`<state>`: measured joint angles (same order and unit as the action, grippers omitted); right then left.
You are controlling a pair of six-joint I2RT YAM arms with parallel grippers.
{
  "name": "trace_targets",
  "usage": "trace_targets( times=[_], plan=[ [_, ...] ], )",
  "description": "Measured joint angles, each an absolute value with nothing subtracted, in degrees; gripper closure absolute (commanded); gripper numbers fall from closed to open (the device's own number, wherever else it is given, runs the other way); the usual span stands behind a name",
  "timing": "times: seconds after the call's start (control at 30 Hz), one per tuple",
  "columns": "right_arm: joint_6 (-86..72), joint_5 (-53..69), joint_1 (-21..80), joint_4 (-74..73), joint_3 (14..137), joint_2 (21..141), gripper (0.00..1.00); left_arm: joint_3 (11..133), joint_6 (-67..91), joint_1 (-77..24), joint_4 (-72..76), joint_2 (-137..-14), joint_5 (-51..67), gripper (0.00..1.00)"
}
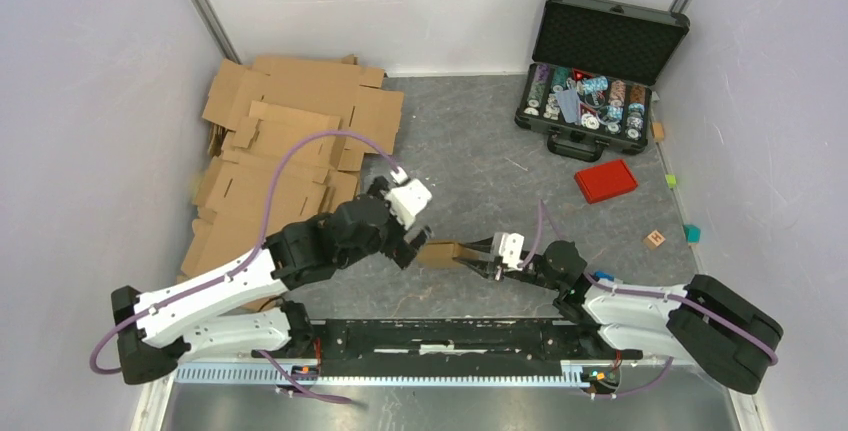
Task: Fold the paper box
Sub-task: Close the paper box at the center of the board.
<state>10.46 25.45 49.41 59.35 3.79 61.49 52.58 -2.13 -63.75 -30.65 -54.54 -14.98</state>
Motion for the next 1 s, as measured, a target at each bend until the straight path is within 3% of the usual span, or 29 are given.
trace_targets(
  times=[0.13, 0.33, 0.7, 1.0],
  plan=[
    [8.1, 18.5, 49.4, 63.8, 1.7, 62.4, 1.00, 51.3, 7.4, -57.6, -29.5, -53.4, -20.6, 0.00],
    [5.0, 9.4, 49.4, 72.6, 1.7, 69.8, 1.00, 44.8, 19.3, -46.0, -24.6, -52.1, -18.7, 0.00],
    [1.7, 4.4, 49.4, 84.5, 2.9, 85.2, 1.00, 31.4, 31.4, -31.2, -7.6, -56.5, -0.6, 0.00],
    [1.7, 4.5, 49.4, 84.5, 4.1, 90.1, 1.00, 30.3, 33.1, -29.7, 6.4, -66.2, 9.3, 0.01]
  ],
)
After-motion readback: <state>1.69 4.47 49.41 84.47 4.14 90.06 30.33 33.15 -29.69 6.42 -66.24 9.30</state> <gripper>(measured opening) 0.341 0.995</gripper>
